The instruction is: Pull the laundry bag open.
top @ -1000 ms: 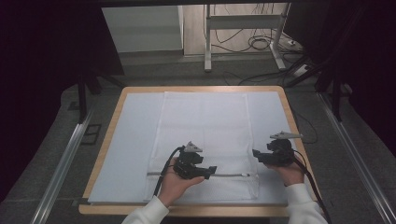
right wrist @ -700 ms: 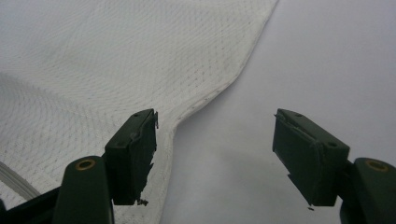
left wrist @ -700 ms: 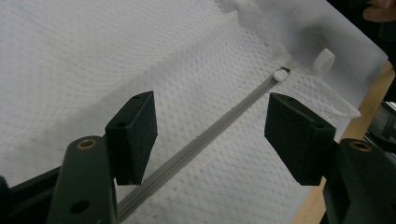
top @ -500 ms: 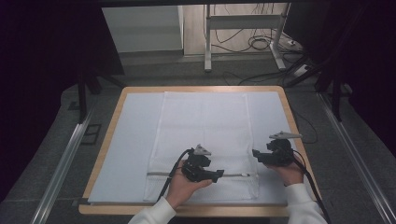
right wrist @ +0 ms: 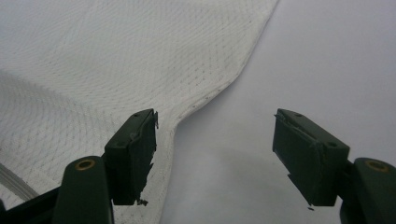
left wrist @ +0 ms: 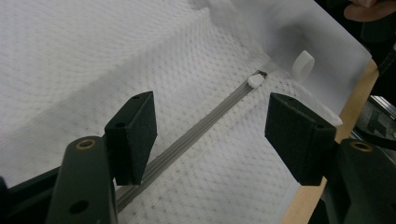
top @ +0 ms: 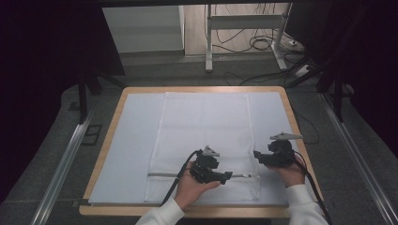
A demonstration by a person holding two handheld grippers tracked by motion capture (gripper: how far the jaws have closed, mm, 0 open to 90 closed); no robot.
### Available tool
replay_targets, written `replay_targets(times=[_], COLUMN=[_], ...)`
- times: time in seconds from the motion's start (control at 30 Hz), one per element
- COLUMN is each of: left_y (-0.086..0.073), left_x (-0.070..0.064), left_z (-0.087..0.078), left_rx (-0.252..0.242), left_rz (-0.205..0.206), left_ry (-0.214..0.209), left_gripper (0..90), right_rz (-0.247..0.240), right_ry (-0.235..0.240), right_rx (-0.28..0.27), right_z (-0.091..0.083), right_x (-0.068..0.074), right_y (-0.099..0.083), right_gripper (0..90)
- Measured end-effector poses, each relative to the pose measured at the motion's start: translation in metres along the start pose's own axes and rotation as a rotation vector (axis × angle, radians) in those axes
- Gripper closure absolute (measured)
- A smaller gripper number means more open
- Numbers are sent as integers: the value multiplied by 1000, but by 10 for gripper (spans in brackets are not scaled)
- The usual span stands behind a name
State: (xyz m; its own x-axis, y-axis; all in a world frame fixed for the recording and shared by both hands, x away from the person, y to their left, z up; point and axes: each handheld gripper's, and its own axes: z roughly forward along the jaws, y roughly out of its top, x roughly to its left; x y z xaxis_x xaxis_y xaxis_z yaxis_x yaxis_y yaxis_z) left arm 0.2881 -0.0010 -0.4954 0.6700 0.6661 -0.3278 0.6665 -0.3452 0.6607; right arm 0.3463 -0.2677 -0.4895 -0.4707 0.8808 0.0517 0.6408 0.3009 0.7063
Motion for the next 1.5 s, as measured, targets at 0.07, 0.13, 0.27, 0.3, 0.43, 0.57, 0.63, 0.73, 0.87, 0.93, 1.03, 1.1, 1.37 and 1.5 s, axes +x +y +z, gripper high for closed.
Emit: replay_targets(times=[0.07, 0.13, 0.27, 0.3, 0.43, 0.57, 0.63, 0.73, 0.87, 0.93, 1.03, 1.1, 1.37, 1.5], left_y=[1, 3, 7, 8, 11, 13, 14, 14, 15, 16, 18, 18, 18, 19], left_x=[-4, -7, -11, -12, -13, -14, -15, -16, -17, -17, -18, -19, -22, -24], left_z=[3, 6, 10, 11, 15, 19, 21, 26, 33, 36, 41, 43, 52, 56], left_rx=[3, 6, 8, 12, 17, 25, 26, 37, 51, 57, 67, 72, 95, 102], left_rz=[3, 5, 7, 9, -2, -2, -5, -5, -14, -22, -30, -30, -41, -56], left_ry=[-7, -13, -24, -26, -44, -49, -53, -48, -60, -70, -80, -85, -109, -132], left_gripper=[339, 340, 344, 345, 348, 351, 352, 352, 355, 358, 361, 362, 375, 377], right_rz=[1, 0, -4, -4, -5, -5, -6, -10, -10, -7, -3, -3, -4, -5], right_ry=[-2, -4, -8, -8, -12, -15, -15, -18, -19, -17, -15, -16, -18, -21], right_rx=[0, 1, 1, 1, 1, 4, 5, 7, 4, 0, -4, -5, -5, -4], right_z=[0, 0, -1, -1, -1, -1, 0, 0, 0, -1, -1, -1, -1, -1], right_x=[0, -1, -1, -1, -2, -1, -1, 0, 0, 0, -1, -1, -1, -1], right_y=[0, 0, 0, 0, 0, 0, 0, 0, 0, 0, 0, 0, -1, -1], right_gripper=[298, 299, 299, 299, 300, 300, 299, 298, 299, 299, 300, 300, 300, 299])
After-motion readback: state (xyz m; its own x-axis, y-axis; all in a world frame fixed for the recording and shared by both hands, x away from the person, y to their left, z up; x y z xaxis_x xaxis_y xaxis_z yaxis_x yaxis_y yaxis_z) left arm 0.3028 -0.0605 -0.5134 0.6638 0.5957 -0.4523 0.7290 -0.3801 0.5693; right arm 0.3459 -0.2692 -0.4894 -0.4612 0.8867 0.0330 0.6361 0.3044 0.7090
